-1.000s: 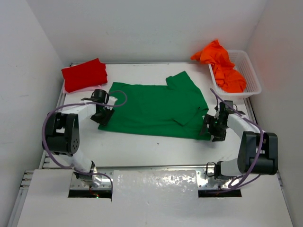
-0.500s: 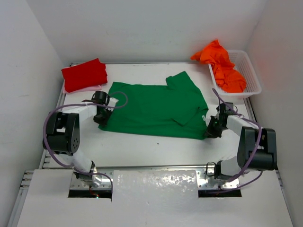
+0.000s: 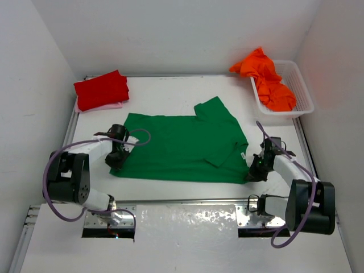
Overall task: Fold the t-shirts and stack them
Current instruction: Grap the side of the flattened tshirt closest away from the robot with both arms
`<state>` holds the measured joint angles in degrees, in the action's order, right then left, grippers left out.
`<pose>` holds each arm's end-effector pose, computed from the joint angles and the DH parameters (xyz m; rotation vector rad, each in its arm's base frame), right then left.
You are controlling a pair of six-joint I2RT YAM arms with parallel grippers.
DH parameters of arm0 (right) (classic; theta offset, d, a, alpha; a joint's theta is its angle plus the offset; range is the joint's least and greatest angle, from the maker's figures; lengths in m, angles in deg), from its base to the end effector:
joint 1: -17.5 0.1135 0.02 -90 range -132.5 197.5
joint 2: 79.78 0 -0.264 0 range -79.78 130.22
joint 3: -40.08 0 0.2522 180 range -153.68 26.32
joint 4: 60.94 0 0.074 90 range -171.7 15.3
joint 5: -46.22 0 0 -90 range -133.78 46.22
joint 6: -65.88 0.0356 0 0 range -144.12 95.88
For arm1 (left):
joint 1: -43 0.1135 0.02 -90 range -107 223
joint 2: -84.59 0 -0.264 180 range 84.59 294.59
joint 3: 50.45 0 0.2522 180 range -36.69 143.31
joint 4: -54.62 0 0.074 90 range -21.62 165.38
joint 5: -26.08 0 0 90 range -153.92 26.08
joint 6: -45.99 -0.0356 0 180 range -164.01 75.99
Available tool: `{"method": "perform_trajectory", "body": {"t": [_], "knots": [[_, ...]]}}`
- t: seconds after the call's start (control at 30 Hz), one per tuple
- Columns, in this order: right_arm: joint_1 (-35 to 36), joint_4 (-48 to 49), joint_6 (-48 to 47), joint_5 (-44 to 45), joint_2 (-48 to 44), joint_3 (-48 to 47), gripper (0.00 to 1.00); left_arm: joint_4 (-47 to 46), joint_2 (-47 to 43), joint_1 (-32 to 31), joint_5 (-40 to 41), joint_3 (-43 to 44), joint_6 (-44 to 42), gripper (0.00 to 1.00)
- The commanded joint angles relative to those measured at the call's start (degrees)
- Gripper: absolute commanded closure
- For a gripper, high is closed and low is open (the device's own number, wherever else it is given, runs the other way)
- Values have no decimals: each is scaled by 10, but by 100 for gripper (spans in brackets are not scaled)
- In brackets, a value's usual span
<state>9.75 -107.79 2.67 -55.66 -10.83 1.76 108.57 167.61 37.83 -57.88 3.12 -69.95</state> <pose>0.1653 -0.0151 0.1251 0.8407 2.8173 0.3550 0.2195 -0.0161 0.1429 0.8067 2.9326 0.1894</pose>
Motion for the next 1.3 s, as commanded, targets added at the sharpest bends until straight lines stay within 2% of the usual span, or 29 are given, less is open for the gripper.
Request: {"method": "perform_trajectory", "body": {"t": [0.0,0.03,0.07,0.1,0.13,0.17,0.2,0.33,0.37,0.47,0.5,0.53,0.57,0.6,0.67,0.77,0.9,1.03,1.1,1.27], "knots": [[-2,-35,-4,35,-19,6,99,43,-17,0,37,-10,-16,100],[-2,-36,-2,36,-19,1,93,45,-17,0,40,-12,-12,93],[-2,-43,-1,37,-17,-3,66,51,-17,0,42,-12,-11,86],[-2,-48,0,40,-15,-10,51,53,-17,0,55,-8,-8,79],[-2,-61,1,46,-15,-28,45,57,-17,0,63,-4,-5,70],[-2,-69,2,49,-16,-39,37,60,-17,0,74,13,-5,69],[-2,-75,1,54,-23,-51,35,61,-18,0,103,27,-4,68],[-2,-115,-15,90,-43,-164,34,54,-19,-2,171,153,-1,68],[-2,-125,-21,103,-46,-188,34,50,-19,-6,173,221,-2,68],[-2,-111,-45,106,-42,-257,48,25,-17,-78,160,324,-23,70],[-1,-94,-45,91,-38,-271,63,15,-16,-154,162,336,-43,73],[2,-56,-43,69,-22,-276,69,-6,-14,-200,163,340,-55,74],[5,-39,-38,23,-7,-284,73,-16,-4,-294,165,341,-70,75],[12,-27,-38,6,12,-295,74,-26,3,-337,162,337,-99,76],[30,-19,-42,-10,84,-336,69,-56,30,-444,145,330,-125,76],[34,-24,-32,-45,181,-379,66,-78,99,-518,62,361,-138,77],[34,-15,-37,-92,254,-388,62,-116,188,-566,-16,405,-148,75],[35,-16,-52,-97,280,-380,61,-164,267,-596,-44,432,-163,74],[35,-7,-56,-90,270,-365,58,-178,288,-606,-52,433,-170,74],[35,15,-49,-97,269,-342,56,-186,309,-611,-79,432,-174,74]]}}
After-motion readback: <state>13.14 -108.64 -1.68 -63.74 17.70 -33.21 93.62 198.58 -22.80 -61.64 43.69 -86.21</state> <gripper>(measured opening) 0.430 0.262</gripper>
